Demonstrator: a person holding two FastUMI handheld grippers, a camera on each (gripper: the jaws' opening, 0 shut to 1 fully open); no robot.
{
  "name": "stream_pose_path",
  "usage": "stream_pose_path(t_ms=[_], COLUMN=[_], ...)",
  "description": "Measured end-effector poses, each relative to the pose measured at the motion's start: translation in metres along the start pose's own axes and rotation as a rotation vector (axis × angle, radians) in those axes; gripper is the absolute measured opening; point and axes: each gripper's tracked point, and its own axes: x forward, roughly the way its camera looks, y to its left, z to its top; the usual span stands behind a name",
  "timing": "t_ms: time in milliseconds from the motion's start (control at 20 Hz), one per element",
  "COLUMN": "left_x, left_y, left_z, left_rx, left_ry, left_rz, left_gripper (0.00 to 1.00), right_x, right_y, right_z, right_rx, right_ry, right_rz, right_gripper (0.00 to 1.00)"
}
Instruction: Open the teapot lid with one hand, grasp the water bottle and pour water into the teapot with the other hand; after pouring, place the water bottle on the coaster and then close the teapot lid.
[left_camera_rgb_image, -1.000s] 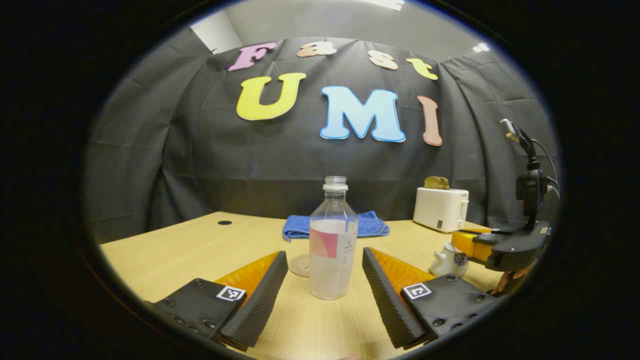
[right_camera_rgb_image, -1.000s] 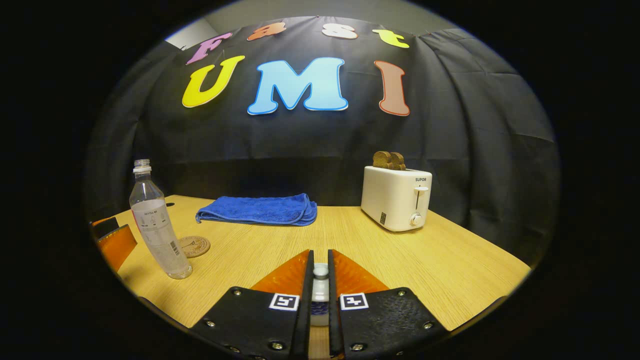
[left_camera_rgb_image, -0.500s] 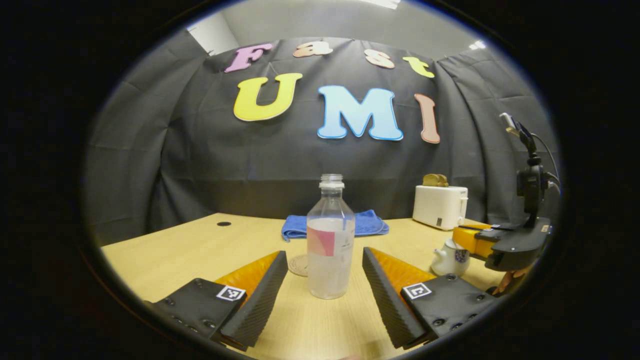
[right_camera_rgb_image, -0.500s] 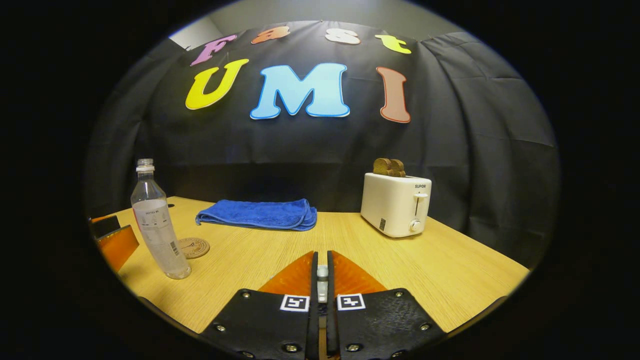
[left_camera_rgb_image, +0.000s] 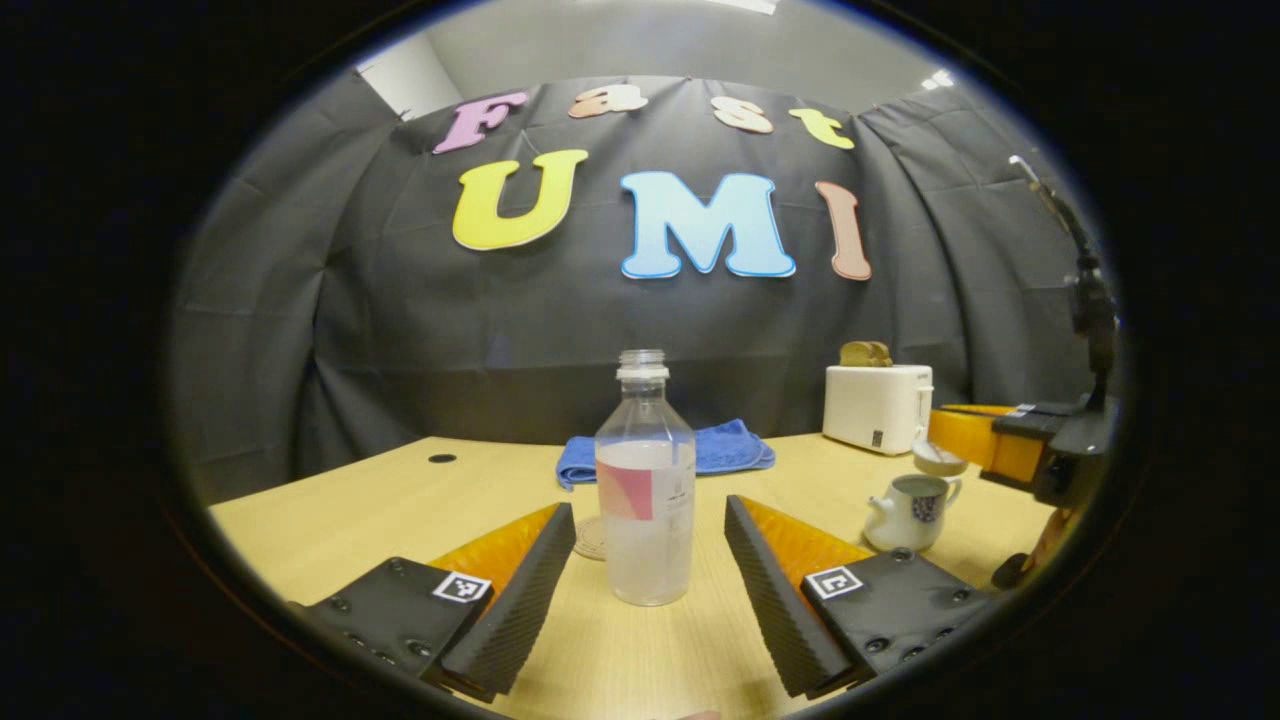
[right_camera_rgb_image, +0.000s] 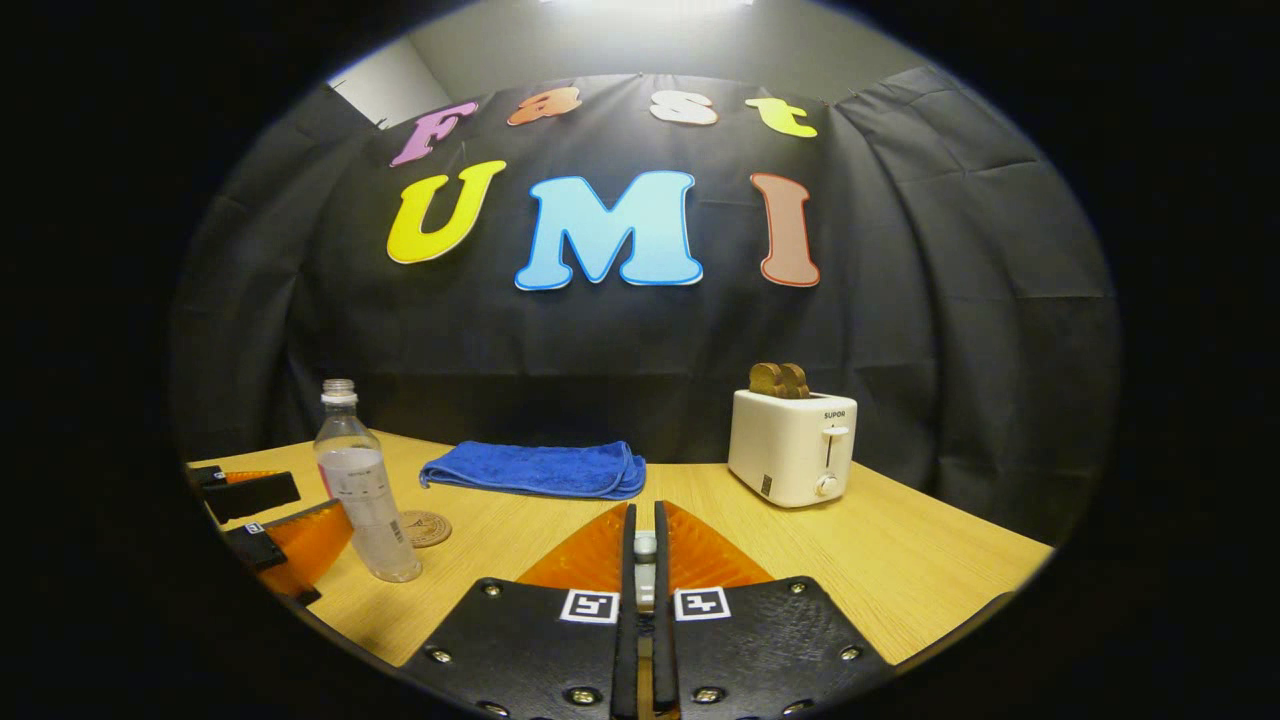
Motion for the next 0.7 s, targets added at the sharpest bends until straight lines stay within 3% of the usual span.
stream_pose_path(t_ms=[250,400,700], left_x=[0.02,0.031,0.053], left_y=[-0.004,0.005,-0.002], left_z=[-0.003,0.001,0.001], left_rx=[-0.004,-0.006,-0.007], left_ry=[0.019,0.0,-0.003], left_rz=[-0.001,0.045,0.016], left_gripper=[1.0,1.0,1.0], right_x=[-0.033,-0.046,-0.054], right_y=[0.014,0.016,0.018], right_z=[0.012,0.016,0.008], right_rx=[0.03,0.03,0.049], right_ry=[-0.015,-0.029,-0.009], right_rz=[0.074,0.092,0.116], right_gripper=[0.06,0.06,0.06])
